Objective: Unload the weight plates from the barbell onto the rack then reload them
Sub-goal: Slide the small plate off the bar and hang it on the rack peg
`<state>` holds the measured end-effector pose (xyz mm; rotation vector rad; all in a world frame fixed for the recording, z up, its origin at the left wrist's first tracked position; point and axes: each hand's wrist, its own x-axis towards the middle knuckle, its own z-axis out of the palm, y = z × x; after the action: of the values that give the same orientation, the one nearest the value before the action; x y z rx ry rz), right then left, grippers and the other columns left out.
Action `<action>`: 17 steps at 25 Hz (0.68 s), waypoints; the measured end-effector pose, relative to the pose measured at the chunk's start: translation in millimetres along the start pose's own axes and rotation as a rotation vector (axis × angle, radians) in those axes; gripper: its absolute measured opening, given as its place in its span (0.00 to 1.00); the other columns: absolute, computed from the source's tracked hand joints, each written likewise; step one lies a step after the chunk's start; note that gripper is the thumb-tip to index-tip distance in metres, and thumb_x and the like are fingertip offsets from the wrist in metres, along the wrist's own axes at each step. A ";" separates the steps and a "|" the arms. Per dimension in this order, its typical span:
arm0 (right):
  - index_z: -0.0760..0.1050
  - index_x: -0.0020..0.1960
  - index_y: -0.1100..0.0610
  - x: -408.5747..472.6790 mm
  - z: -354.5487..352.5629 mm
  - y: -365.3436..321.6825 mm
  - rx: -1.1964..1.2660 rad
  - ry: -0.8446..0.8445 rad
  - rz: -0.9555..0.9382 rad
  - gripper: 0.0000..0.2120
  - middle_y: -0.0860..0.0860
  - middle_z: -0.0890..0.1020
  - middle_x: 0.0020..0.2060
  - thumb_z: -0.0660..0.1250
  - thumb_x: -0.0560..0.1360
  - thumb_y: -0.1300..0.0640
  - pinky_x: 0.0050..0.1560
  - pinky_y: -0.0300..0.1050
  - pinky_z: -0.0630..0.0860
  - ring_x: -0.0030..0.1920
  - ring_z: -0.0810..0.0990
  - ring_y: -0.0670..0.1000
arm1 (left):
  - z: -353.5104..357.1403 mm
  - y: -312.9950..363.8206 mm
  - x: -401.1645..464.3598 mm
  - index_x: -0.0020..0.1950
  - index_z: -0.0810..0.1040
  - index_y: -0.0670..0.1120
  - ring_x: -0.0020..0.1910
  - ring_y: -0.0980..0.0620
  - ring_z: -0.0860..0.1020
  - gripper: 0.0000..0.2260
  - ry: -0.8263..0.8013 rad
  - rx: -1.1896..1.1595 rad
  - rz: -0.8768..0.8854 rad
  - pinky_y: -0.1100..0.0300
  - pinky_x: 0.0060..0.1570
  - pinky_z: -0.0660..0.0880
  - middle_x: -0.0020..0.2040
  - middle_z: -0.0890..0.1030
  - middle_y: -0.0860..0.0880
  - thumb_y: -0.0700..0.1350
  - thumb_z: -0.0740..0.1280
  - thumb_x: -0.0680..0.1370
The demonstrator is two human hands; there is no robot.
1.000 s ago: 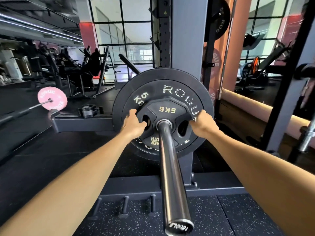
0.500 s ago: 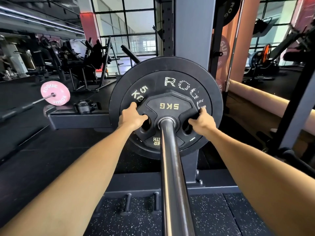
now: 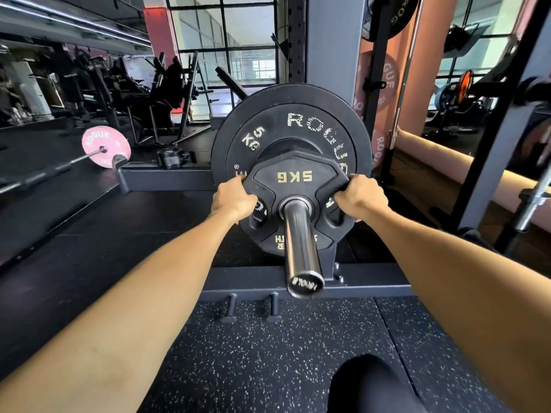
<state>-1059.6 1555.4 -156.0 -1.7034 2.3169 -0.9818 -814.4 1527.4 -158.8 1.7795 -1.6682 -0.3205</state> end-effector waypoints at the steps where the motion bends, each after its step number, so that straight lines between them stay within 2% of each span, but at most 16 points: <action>1: 0.78 0.54 0.56 -15.0 -5.4 1.5 0.007 -0.002 -0.004 0.14 0.57 0.80 0.47 0.63 0.69 0.55 0.44 0.45 0.71 0.46 0.78 0.61 | -6.2 0.0 -14.4 0.71 0.72 0.52 0.51 0.42 0.79 0.24 0.000 0.010 0.014 0.58 0.40 0.74 0.60 0.80 0.44 0.46 0.65 0.75; 3: 0.78 0.56 0.55 -43.4 -15.2 4.2 0.027 0.002 -0.012 0.17 0.58 0.81 0.52 0.62 0.69 0.57 0.45 0.45 0.70 0.51 0.79 0.63 | -18.5 -0.5 -42.9 0.72 0.72 0.51 0.47 0.44 0.77 0.24 -0.004 0.028 0.034 0.60 0.35 0.70 0.61 0.80 0.44 0.45 0.65 0.75; 6: 0.78 0.56 0.55 -81.7 -30.2 7.8 0.040 0.007 -0.022 0.16 0.58 0.81 0.52 0.63 0.68 0.57 0.45 0.46 0.70 0.51 0.79 0.63 | -34.7 -2.7 -80.7 0.69 0.74 0.50 0.45 0.45 0.76 0.22 -0.017 0.027 0.057 0.63 0.27 0.66 0.59 0.80 0.45 0.43 0.65 0.74; 8: 0.78 0.55 0.54 -104.3 -40.2 9.0 0.027 0.024 -0.028 0.16 0.57 0.81 0.50 0.63 0.68 0.57 0.44 0.46 0.70 0.46 0.78 0.61 | -43.7 -5.7 -103.3 0.69 0.74 0.49 0.44 0.45 0.78 0.22 -0.024 0.021 0.071 0.63 0.25 0.66 0.58 0.80 0.45 0.43 0.64 0.74; 10: 0.79 0.54 0.54 -123.7 -48.2 9.6 0.006 0.046 -0.041 0.15 0.57 0.81 0.48 0.63 0.68 0.57 0.42 0.46 0.69 0.41 0.74 0.58 | -50.6 -8.8 -121.9 0.67 0.75 0.49 0.37 0.48 0.79 0.21 -0.020 0.015 0.084 0.62 0.24 0.69 0.56 0.81 0.45 0.43 0.65 0.74; 13: 0.80 0.53 0.55 -145.3 -55.9 10.8 -0.022 0.062 -0.050 0.14 0.56 0.80 0.45 0.63 0.69 0.57 0.42 0.45 0.69 0.39 0.72 0.57 | -57.3 -12.6 -142.0 0.62 0.78 0.49 0.32 0.50 0.78 0.16 -0.016 -0.005 0.102 0.61 0.28 0.75 0.53 0.81 0.46 0.43 0.65 0.74; 15: 0.80 0.52 0.56 -157.5 -61.1 11.8 -0.033 0.079 -0.057 0.14 0.56 0.80 0.44 0.63 0.69 0.57 0.41 0.45 0.69 0.39 0.72 0.57 | -61.7 -15.0 -152.7 0.59 0.78 0.49 0.37 0.47 0.80 0.14 -0.014 -0.015 0.124 0.58 0.35 0.78 0.52 0.81 0.45 0.43 0.66 0.74; 17: 0.79 0.49 0.58 -167.3 -65.2 13.0 -0.047 0.093 -0.064 0.12 0.57 0.80 0.45 0.64 0.68 0.57 0.41 0.46 0.69 0.39 0.72 0.57 | -64.9 -17.0 -161.4 0.56 0.78 0.49 0.44 0.43 0.79 0.11 -0.006 -0.010 0.144 0.56 0.40 0.74 0.52 0.81 0.45 0.43 0.66 0.74</action>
<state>-1037.3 1734.0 -159.1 -1.7977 2.3740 -1.0474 -787.2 1700.0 -162.7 1.6421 -1.7849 -0.2699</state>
